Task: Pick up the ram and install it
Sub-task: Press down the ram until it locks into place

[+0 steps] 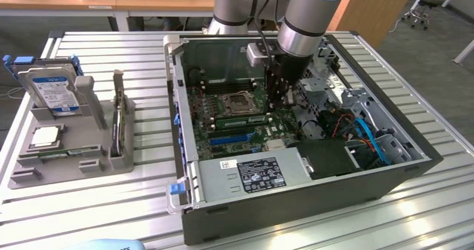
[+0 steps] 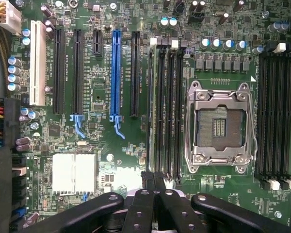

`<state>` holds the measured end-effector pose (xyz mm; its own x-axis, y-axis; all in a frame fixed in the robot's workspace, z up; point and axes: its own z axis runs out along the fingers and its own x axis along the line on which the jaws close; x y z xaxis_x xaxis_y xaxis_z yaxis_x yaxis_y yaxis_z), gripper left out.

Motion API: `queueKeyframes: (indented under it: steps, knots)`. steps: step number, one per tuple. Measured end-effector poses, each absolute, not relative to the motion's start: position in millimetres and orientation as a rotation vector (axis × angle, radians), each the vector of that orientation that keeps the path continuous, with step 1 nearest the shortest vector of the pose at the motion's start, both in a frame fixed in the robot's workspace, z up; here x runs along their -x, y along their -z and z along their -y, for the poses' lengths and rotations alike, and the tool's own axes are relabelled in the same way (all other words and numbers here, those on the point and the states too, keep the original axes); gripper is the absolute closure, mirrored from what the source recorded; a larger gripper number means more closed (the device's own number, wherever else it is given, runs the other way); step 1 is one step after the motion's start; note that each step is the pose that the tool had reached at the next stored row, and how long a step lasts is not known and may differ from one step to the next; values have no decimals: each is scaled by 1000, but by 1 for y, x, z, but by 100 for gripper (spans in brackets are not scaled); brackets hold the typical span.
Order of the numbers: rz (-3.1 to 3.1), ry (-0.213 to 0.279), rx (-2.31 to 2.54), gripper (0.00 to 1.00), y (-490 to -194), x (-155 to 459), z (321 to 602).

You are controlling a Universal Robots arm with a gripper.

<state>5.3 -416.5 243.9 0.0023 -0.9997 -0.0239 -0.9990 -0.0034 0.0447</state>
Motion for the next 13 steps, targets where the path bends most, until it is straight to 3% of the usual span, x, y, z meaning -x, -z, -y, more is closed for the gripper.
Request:
queueKeyframes:
  steps: [13]
  knots:
    - [2207,76,-2213,90,-239,-5,416]
